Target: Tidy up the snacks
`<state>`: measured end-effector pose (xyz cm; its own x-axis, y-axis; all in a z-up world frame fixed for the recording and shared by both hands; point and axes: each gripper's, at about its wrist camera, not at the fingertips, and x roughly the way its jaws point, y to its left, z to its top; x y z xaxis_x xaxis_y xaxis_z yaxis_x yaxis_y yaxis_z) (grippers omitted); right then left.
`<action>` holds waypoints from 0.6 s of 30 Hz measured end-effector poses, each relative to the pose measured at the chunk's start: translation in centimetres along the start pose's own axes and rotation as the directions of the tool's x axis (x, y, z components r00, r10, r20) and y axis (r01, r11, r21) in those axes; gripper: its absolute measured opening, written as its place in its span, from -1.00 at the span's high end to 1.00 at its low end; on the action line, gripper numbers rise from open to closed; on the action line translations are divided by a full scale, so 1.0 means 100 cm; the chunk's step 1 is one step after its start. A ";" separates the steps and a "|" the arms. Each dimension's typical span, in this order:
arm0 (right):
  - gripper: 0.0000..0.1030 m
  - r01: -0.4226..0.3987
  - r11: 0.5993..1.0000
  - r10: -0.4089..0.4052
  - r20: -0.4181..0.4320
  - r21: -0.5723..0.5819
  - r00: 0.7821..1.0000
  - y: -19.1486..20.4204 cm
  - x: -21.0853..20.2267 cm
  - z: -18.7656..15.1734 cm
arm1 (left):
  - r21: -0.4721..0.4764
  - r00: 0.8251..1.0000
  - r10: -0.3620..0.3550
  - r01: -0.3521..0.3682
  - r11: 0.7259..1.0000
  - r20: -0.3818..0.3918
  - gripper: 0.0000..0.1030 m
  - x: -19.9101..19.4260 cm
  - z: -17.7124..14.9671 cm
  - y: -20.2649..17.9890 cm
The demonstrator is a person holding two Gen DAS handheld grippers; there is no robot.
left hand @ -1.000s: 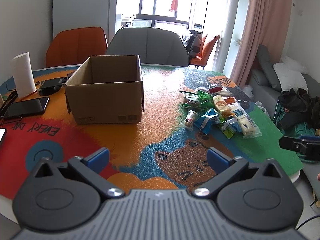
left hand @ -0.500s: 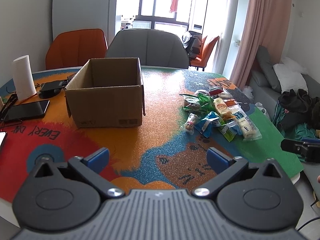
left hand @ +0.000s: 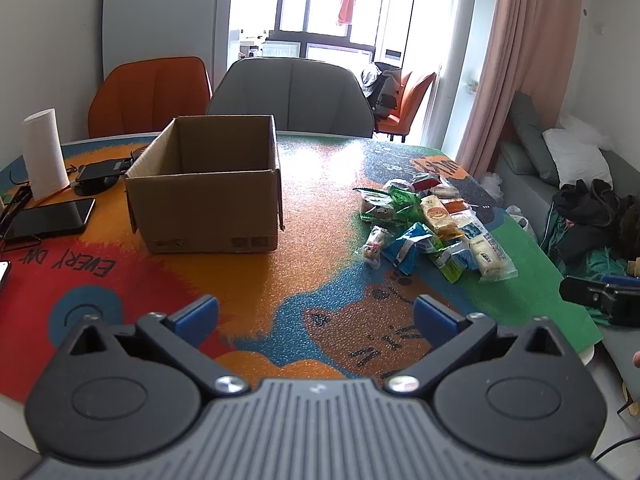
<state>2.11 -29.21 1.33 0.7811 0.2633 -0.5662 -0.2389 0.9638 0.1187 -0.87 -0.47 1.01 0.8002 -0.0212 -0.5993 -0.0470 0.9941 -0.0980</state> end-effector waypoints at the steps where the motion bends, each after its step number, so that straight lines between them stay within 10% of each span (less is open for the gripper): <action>1: -1.00 -0.001 1.000 0.001 -0.001 0.000 1.000 0.000 0.001 0.000 | -0.002 1.000 0.000 0.000 1.000 0.001 -1.00 0.000 0.000 0.000; 18: -1.00 -0.023 1.000 0.023 -0.002 -0.012 1.000 0.007 0.000 0.003 | -0.012 1.000 0.008 -0.008 1.000 0.003 -1.00 -0.002 0.001 0.004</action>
<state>2.12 -28.54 1.67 0.7744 0.2849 -0.5649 -0.2632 0.9570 0.1217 -0.99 -0.09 1.17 0.8018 -0.0125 -0.5974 -0.0609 0.9929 -0.1025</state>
